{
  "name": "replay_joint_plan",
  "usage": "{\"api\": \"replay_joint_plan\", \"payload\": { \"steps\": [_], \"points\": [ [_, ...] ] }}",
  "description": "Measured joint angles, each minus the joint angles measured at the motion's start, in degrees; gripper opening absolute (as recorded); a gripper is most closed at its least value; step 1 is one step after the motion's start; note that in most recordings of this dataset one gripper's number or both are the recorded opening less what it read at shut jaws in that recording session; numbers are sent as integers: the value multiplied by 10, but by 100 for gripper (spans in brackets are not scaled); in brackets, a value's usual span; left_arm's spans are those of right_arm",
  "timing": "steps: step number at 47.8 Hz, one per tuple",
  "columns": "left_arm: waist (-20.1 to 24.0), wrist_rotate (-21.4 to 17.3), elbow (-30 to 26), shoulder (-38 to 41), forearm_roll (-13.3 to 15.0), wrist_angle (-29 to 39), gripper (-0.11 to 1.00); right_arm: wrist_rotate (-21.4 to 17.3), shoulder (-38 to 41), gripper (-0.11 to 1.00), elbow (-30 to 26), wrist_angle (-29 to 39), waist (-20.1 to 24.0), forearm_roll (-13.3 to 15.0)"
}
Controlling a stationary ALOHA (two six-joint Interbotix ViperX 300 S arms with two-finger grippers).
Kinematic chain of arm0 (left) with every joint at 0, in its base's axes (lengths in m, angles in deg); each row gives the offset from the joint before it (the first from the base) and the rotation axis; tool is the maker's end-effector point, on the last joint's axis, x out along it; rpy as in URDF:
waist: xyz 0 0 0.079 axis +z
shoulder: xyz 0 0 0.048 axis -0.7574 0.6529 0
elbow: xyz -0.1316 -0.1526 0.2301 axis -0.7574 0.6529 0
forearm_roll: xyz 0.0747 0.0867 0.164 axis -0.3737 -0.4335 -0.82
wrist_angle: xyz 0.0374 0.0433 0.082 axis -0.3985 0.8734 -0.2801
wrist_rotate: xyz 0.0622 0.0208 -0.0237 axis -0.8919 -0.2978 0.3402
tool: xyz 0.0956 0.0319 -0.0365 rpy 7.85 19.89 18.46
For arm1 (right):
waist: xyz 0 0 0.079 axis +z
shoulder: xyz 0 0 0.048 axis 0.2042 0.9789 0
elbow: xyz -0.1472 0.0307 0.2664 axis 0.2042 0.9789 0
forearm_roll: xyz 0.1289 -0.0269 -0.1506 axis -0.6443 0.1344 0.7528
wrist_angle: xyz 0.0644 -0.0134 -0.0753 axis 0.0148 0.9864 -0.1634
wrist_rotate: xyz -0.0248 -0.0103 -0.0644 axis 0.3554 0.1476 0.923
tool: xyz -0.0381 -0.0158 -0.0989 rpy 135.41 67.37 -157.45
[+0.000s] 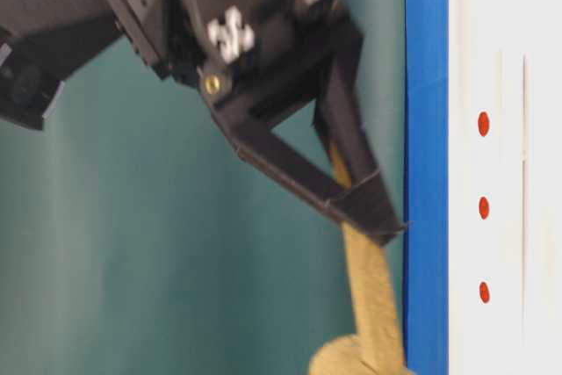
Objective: Hit the mark with a hammer.
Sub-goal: 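Lift the mallet over the board, raising the head upward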
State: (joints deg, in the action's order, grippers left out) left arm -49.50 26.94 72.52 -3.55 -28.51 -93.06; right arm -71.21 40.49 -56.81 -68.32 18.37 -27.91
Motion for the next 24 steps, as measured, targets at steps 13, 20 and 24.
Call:
{"api": "replay_joint_plan", "payload": {
  "steps": [13, 20, 24],
  "points": [
    [0, 19, 0, 0, 1, 0, 0, 41, 0, 10, 0, 0, -82, 15],
    [0, 22, 0, 0, 1, 0, 0, 63, 0, 10, 0, 1, -106, 16],
    [1, 25, 0, 1, 1, 0, 0, 72, 0, 10, 0, 0, -109, 15]
  ]
}}
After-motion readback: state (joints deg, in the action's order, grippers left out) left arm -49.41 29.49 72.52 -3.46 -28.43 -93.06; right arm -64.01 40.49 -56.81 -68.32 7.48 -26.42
